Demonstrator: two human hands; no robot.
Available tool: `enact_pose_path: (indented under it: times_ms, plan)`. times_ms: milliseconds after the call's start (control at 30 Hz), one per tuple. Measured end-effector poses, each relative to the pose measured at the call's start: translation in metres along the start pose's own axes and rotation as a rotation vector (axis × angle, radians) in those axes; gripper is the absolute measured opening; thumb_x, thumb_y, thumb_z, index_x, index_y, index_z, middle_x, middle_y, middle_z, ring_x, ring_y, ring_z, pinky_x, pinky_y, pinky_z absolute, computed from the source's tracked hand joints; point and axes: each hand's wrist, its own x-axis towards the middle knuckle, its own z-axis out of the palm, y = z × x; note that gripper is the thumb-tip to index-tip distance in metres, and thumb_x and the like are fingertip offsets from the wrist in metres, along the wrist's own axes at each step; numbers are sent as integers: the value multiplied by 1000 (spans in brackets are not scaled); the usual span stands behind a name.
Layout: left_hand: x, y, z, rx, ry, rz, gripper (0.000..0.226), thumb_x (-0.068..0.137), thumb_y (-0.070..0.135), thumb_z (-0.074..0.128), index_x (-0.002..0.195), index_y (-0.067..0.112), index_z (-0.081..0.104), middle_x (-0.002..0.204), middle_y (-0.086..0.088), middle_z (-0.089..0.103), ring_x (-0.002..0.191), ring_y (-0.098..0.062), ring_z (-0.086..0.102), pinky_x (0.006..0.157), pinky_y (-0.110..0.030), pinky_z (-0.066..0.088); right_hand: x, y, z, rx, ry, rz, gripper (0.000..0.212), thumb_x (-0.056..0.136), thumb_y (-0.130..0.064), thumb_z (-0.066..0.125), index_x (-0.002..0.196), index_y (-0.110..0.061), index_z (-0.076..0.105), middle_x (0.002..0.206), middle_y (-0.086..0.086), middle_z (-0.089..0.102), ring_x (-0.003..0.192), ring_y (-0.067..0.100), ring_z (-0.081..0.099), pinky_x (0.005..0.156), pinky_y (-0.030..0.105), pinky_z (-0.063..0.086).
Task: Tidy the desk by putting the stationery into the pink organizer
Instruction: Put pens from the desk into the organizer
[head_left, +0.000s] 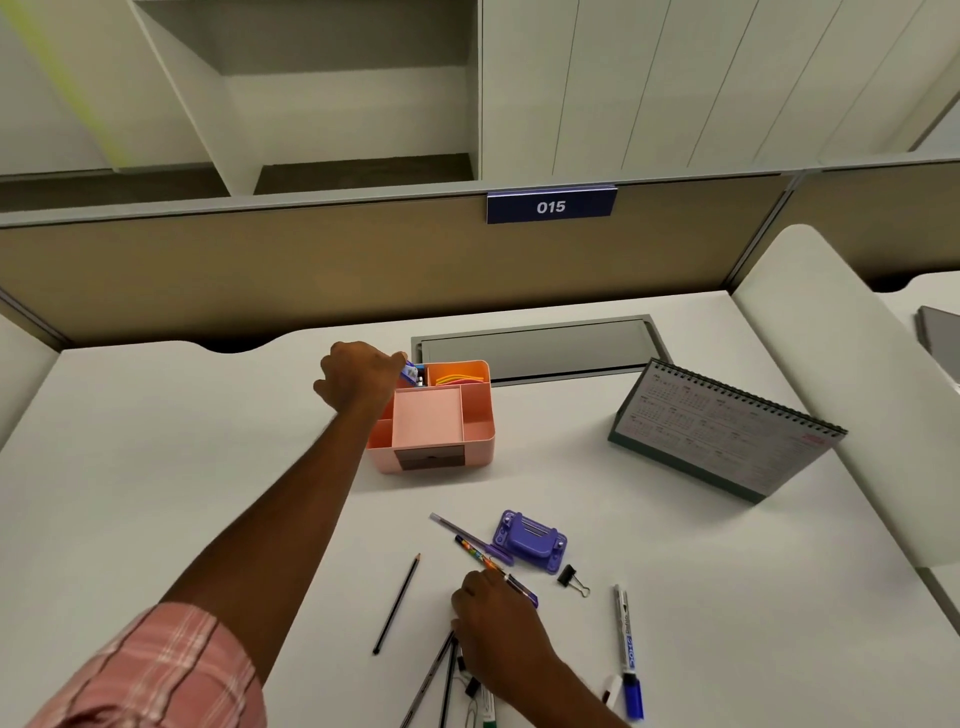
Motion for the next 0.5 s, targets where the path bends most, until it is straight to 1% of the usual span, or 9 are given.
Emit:
enact_pose_path:
  times_ms: [67, 133, 300, 400, 500]
  plan:
    - [2, 0, 3, -33, 17, 2, 56, 87, 60, 70, 106, 7, 75, 110, -14, 70, 107, -31, 64, 90, -47, 49, 0, 1, 1, 23, -14, -4, 12, 78, -24, 75, 84, -18, 66, 88, 1, 64, 84, 22, 64, 55, 36, 55]
    - [4, -1, 4, -52, 44, 6, 53, 88, 58, 70, 103, 7, 76, 107, -13, 71, 104, -31, 65, 89, -47, 50, 1, 2, 2, 24, -7, -8, 10, 82, -24, 72, 88, -17, 67, 92, 3, 64, 88, 24, 64, 58, 38, 56]
    - [7, -9, 4, -41, 88, -12, 52, 90, 56, 67, 101, 6, 76, 105, -14, 72, 101, -29, 66, 87, -46, 48, 7, 1, -1, 14, -16, -15, 13, 86, -22, 70, 96, -15, 67, 98, 5, 65, 95, 26, 64, 64, 39, 56]
    - [9, -8, 4, -48, 94, -11, 52, 90, 56, 67, 100, 6, 76, 104, -13, 72, 102, -29, 65, 86, -46, 48, 10, 0, -3, -1, 7, -13, 15, 92, -21, 62, 103, -12, 67, 105, 9, 65, 102, 29, 61, 71, 41, 55]
    - [8, -6, 7, -66, 106, -3, 50, 89, 55, 68, 96, 6, 75, 100, -12, 72, 97, -27, 66, 84, -45, 48, 12, 0, -5, 7, -2, -9, 19, 96, -21, 56, 108, -10, 65, 111, 11, 63, 109, 31, 58, 77, 44, 54]
